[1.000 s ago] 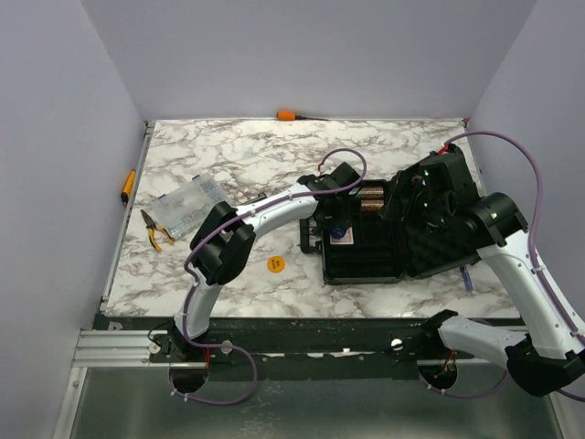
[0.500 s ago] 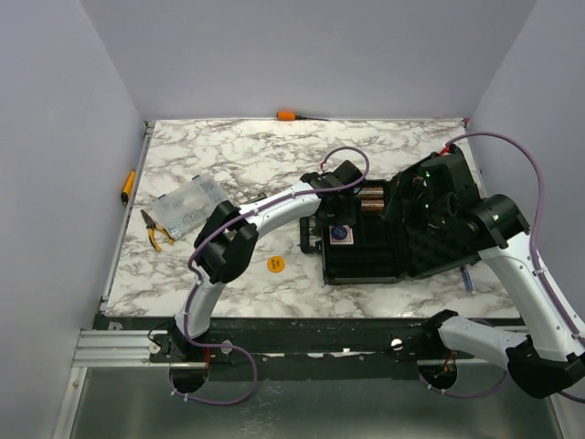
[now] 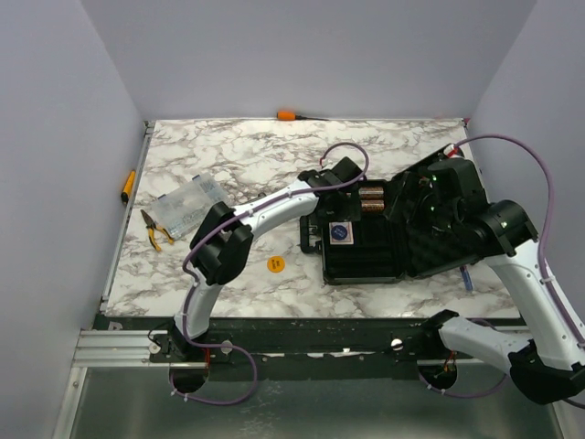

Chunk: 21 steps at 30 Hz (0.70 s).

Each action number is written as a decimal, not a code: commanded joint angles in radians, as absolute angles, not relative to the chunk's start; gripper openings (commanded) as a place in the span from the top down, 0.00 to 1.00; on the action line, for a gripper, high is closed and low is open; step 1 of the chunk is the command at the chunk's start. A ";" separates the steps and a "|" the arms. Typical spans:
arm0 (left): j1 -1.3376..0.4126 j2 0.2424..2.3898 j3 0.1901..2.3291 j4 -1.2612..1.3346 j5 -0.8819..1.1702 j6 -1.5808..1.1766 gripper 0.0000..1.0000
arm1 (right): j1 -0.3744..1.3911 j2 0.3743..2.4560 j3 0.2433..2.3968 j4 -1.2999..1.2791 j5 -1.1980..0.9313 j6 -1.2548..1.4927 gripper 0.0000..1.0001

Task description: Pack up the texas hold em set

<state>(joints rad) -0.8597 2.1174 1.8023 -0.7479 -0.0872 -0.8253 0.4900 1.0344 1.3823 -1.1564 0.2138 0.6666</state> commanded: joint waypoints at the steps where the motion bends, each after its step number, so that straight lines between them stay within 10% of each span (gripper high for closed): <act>1: -0.867 1.995 1.765 -0.760 -0.142 -0.781 0.11 | 0.495 1.006 1.366 -1.189 0.252 0.699 0.03; 21: -0.876 1.503 1.108 -0.630 -0.267 -0.697 0.09 | 0.495 0.978 1.307 -1.202 0.224 0.749 0.03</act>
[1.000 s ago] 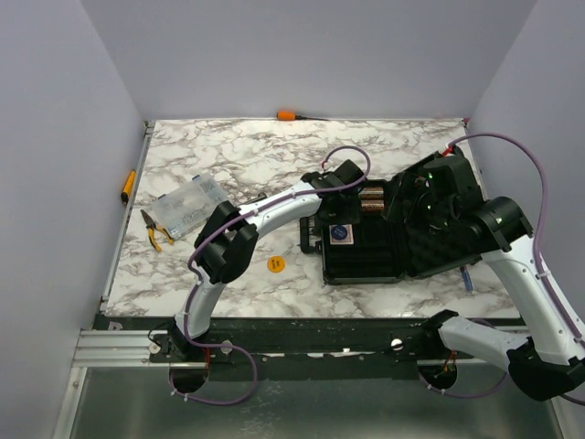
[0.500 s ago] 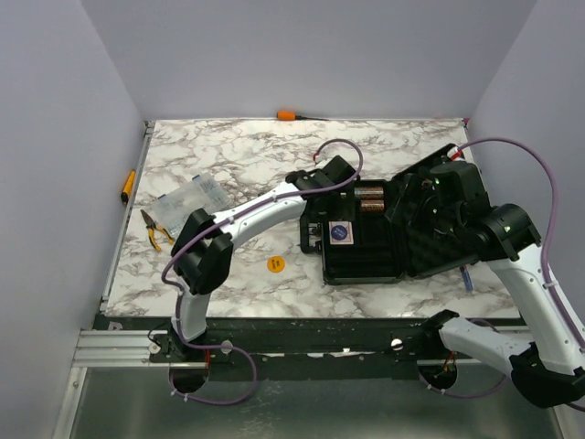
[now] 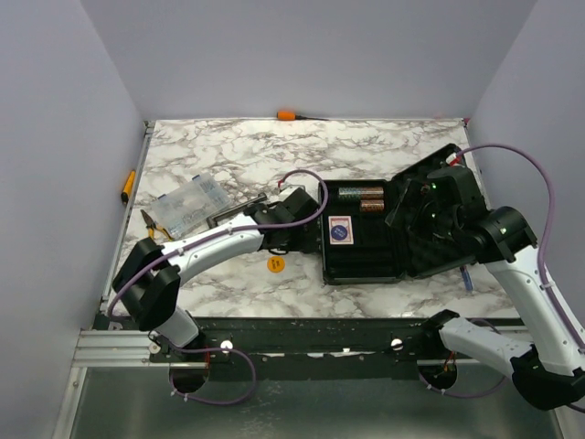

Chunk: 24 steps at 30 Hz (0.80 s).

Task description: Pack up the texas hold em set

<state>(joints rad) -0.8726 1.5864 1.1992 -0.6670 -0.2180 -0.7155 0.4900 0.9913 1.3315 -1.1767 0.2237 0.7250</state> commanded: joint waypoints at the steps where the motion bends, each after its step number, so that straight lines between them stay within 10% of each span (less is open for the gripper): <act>1: -0.876 1.489 1.078 -0.626 -0.271 -0.698 0.09 | 0.495 0.976 1.302 -1.202 0.219 0.751 0.03; 24: -0.876 1.399 0.854 -0.551 -0.222 -0.619 0.16 | 0.495 1.004 1.240 -1.168 0.201 0.763 0.03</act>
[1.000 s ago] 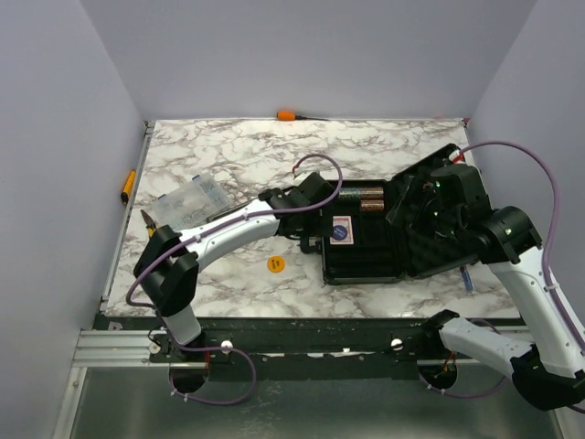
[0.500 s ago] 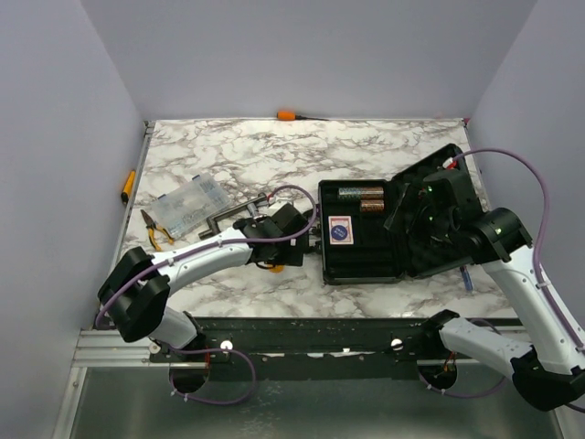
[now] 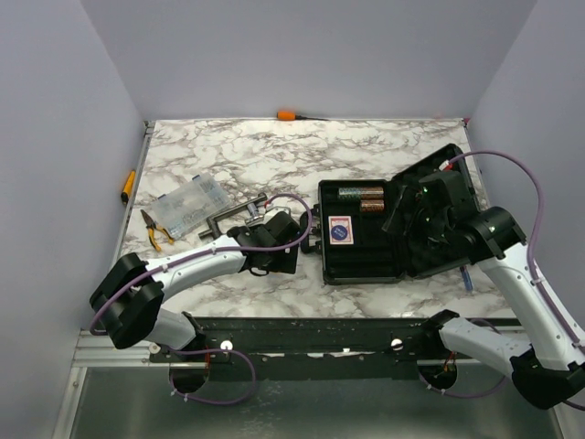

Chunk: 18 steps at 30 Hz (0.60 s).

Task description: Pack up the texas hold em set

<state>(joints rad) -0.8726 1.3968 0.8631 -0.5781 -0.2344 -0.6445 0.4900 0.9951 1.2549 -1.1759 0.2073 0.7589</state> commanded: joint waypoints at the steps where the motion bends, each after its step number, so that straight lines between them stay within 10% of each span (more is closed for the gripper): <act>1: -0.876 1.405 0.858 -0.552 -0.222 -0.618 0.17 | 0.495 1.006 1.239 -1.166 0.201 0.763 0.03; 18: -0.876 1.471 0.865 -0.552 -0.222 -0.630 0.18 | 0.495 0.965 1.203 -1.175 0.202 0.762 0.03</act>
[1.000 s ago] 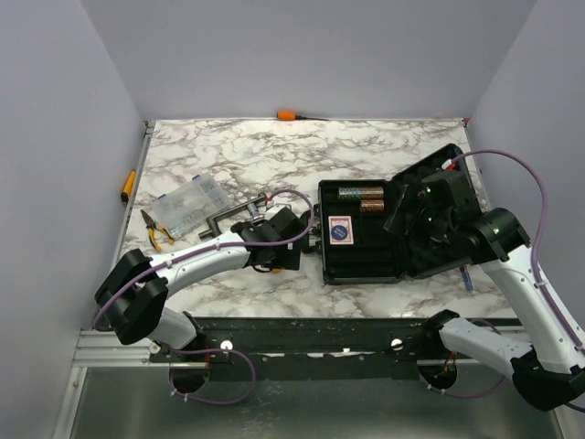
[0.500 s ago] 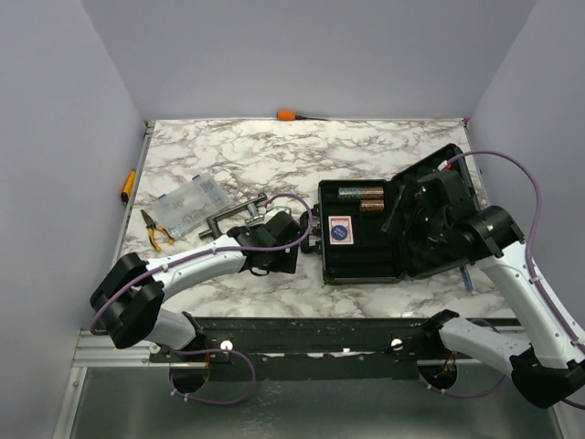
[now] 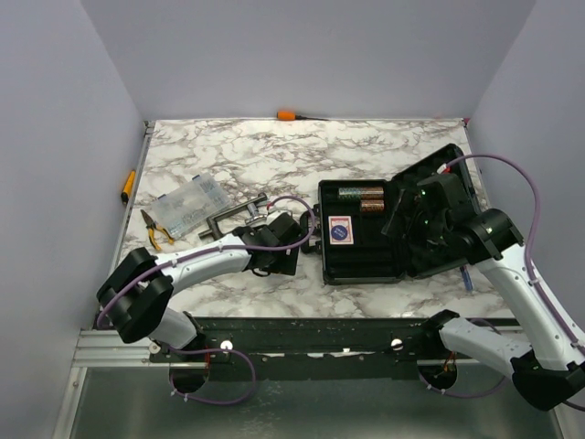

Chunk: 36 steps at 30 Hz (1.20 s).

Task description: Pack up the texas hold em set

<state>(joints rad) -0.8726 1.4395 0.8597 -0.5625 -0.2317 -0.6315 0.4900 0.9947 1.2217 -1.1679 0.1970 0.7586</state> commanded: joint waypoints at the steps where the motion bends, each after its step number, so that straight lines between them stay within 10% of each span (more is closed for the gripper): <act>1: -0.876 1.478 0.869 -0.551 -0.223 -0.632 0.18 | 0.495 0.963 1.200 -1.177 0.202 0.763 0.03; 36: -0.850 1.624 0.928 -0.529 -0.267 -0.648 0.25 | 0.495 0.917 1.210 -1.252 0.204 0.766 0.04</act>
<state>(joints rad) -0.8665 1.5993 0.9051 -0.5400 -0.2409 -0.6315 0.4900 0.9192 1.1900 -1.2221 0.1970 0.7601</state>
